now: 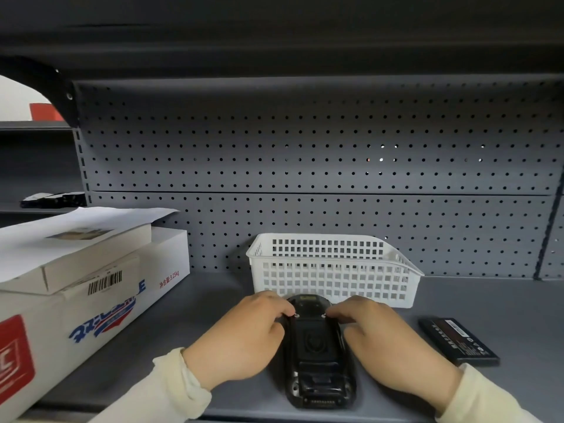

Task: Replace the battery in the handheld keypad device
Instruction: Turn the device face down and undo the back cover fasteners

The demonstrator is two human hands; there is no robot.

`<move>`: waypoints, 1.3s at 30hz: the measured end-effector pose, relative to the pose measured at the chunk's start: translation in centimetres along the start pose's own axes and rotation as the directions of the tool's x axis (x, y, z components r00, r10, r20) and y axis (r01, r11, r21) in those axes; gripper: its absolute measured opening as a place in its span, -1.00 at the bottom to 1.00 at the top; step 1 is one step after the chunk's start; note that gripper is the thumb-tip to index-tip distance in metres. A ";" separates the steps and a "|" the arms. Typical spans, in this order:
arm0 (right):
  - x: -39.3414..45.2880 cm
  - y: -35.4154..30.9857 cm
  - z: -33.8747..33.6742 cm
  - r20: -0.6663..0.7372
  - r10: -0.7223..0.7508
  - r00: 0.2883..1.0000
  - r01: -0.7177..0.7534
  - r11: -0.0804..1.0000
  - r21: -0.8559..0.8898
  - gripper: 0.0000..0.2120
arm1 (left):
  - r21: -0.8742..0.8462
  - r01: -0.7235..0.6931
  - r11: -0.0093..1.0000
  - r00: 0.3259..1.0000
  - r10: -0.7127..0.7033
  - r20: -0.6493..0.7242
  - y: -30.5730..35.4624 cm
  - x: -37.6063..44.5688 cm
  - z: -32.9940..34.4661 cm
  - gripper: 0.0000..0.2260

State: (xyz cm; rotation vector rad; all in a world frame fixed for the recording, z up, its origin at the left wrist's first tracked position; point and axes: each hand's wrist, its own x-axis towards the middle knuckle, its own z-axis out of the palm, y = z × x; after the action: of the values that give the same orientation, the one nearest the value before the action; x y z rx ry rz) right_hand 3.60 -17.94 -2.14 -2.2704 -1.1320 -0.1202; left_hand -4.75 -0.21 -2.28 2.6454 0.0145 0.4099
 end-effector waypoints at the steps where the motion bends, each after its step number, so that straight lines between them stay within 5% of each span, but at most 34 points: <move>1: 0.0 0.0 -0.1 0.005 0.013 1.000 -0.013 0.999 0.032 -0.59 | -0.017 0.006 1.000 1.000 -0.006 -0.002 0.0 0.0 0.0 -0.64; 9: 0.1 0.0 0.2 0.034 0.089 0.995 -0.095 0.960 0.263 -0.60 | -0.186 0.073 0.980 0.997 -0.076 -0.011 0.5 0.0 0.6 -0.65; 18: 0.2 0.3 0.7 -0.024 0.163 0.986 -0.150 0.949 0.276 -0.60 | -0.174 0.133 0.976 0.973 -0.162 -0.162 0.4 0.0 1.4 -0.70; 39: 0.8 1.1 0.4 0.056 0.168 0.984 -0.176 0.895 0.409 -0.64 | -0.377 0.224 0.898 0.959 -0.272 -0.076 0.2 0.5 1.3 -0.68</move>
State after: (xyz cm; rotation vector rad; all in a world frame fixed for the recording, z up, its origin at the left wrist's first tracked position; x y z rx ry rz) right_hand 4.83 -17.65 -2.73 -1.9778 -0.8611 0.1972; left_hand -3.90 -0.90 -3.13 2.2096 0.2874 0.4449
